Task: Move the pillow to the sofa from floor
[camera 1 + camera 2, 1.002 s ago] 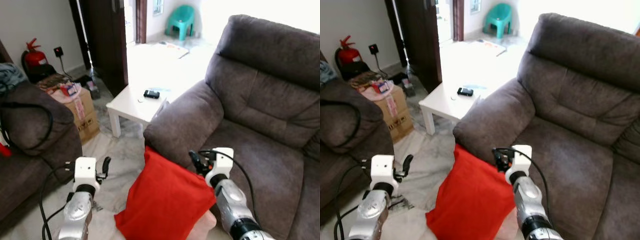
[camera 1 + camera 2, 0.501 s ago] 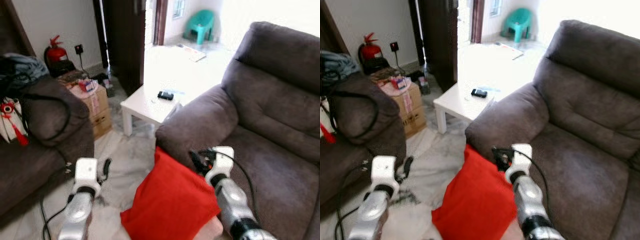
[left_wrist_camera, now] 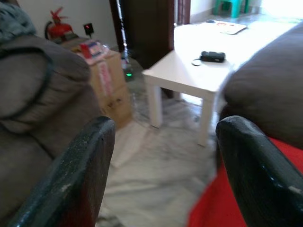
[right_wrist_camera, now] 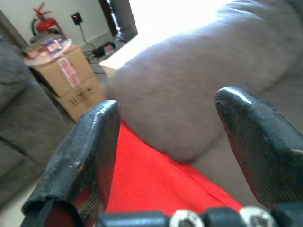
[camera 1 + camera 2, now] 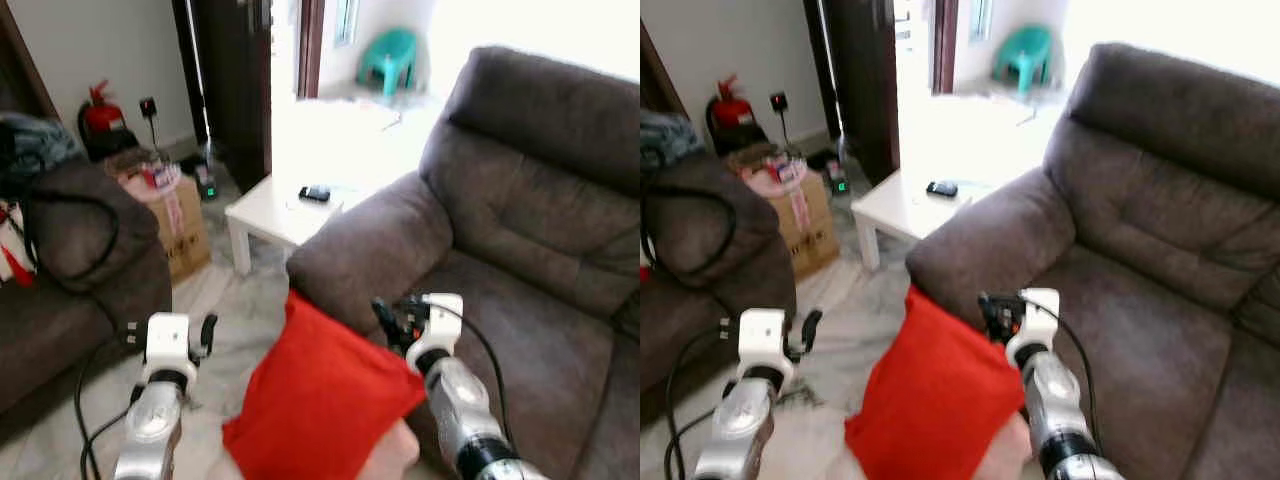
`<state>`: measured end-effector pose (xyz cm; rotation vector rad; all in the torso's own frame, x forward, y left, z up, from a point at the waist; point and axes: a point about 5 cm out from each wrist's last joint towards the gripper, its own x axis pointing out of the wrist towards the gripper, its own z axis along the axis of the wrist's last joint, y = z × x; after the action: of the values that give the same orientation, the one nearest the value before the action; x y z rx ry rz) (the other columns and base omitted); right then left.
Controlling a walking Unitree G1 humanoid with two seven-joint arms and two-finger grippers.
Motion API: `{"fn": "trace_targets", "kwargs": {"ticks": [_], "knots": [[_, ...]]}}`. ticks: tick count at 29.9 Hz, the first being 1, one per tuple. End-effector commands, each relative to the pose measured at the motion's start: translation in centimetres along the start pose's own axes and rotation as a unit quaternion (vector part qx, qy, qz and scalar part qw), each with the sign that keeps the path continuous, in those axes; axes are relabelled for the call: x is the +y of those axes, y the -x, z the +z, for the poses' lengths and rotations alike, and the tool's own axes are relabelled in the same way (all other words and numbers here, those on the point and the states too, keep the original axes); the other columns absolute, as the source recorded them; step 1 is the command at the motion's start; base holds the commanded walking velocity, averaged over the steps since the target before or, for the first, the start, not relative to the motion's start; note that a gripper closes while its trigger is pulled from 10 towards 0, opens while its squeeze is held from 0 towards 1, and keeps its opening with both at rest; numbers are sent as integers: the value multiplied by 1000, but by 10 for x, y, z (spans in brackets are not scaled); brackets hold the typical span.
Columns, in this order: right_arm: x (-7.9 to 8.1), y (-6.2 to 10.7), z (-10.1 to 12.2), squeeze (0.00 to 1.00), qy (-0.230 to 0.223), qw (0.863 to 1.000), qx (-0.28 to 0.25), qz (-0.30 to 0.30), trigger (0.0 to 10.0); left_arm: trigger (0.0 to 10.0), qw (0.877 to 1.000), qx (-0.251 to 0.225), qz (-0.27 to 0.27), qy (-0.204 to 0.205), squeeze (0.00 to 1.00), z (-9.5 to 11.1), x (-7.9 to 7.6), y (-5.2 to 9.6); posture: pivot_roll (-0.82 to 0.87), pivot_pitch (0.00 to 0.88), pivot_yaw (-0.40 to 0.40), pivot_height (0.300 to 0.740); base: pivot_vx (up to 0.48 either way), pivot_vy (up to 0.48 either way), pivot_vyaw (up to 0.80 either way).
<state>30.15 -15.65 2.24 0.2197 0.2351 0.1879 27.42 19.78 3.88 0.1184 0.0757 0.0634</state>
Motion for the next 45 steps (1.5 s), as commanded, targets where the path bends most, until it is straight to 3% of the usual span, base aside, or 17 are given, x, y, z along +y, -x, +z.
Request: {"fn": "trace_targets", "kwargs": {"ticks": [1, 16, 23, 26, 35, 45], "knots": [[0, -2, 3, 0, -3, 1000, -4, -1, 10000, 10000, 1000, -1, -6, 2, 0, -1, -1, 0, 65, 0, -91, 740, 0, 0, 0], [-1, 0, 0, 0, -10, 1000, -1, -11, 10000, 10000, 1000, 2, -9, 16, 0, -2, -1, 1, 64, 0, -90, 740, 0, 0, 0], [-15, 6, -12, 0, -38, 995, 24, -93, 10000, 10000, 999, 2, -38, -31, 0, -4, -6, 3, 66, 0, -89, 740, 0, 0, 0], [-15, 9, -19, 0, -65, 992, 38, -105, 10000, 10000, 999, -2, -24, -38, 0, -3, -3, 4, 66, 0, -89, 740, 166, 0, 0], [-11, 10, -26, 0, -69, 991, 52, -103, 10000, 10000, 999, -17, -8, -44, 0, 2, 4, 2, 70, 0, -83, 740, 280, 0, 0], [-10, 10, -26, 0, -70, 991, 51, -102, 10000, 10000, 999, -20, -12, -43, 0, 3, 1, 2, 67, 0, -81, 740, 338, 0, 0]]}}
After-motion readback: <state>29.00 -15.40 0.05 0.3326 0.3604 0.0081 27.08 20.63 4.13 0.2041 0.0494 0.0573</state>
